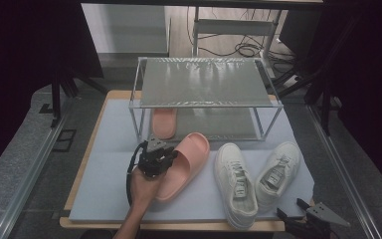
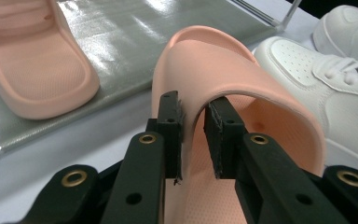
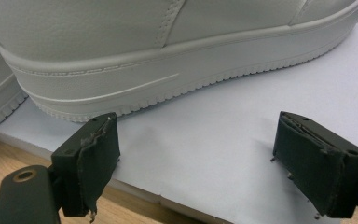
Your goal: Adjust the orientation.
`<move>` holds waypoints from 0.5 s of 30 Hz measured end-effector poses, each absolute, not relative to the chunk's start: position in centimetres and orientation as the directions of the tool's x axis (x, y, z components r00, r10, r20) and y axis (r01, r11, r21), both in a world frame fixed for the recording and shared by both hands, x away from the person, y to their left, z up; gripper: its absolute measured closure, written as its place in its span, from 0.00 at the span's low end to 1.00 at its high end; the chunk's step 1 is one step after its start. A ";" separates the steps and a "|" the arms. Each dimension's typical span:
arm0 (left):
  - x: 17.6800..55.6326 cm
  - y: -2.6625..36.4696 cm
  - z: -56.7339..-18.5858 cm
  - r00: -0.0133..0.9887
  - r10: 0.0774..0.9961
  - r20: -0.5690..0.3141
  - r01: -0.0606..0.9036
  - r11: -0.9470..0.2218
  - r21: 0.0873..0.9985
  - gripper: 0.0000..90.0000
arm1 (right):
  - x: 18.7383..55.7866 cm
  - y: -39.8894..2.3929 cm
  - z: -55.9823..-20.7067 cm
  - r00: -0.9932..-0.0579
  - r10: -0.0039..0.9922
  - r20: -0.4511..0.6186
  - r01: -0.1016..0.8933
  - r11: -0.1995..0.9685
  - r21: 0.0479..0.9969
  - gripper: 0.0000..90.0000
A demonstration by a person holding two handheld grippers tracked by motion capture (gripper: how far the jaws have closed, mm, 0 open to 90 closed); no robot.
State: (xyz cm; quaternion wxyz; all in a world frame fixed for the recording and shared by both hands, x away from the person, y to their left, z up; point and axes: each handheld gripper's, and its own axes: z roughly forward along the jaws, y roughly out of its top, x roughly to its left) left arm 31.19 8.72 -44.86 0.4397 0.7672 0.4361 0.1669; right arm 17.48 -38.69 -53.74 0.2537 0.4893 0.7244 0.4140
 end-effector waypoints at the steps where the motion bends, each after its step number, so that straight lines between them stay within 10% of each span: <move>1: 31.4 8.6 -44.9 0.561 0.818 -0.126 0.523 -0.232 0.820 0.85 | 17.5 -38.7 -53.7 -0.392 0.919 0.038 0.499 0.178 0.848 0.16; 15: 34.9 7.6 -45.1 0.506 0.854 -0.124 0.528 -0.193 0.827 0.85 | 17.5 -38.7 -53.8 -0.391 0.919 0.041 0.496 0.173 0.851 0.16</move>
